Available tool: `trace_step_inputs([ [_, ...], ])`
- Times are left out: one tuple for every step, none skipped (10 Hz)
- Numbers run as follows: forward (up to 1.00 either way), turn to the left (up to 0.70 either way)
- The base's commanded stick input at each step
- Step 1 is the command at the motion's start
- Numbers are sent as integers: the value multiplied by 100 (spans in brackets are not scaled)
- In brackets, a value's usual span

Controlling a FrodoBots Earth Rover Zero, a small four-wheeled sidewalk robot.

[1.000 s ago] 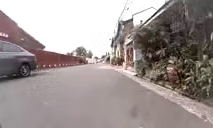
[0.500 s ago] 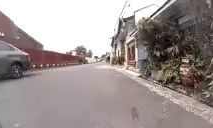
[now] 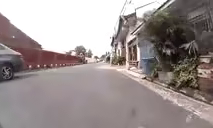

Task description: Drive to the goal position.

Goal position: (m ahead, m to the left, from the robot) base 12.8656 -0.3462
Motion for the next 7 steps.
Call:
trace_step_inputs([
  [100, 0],
  [100, 0],
  [100, 0],
  [100, 0],
  [100, 0],
  [100, 0],
  [100, 0],
])
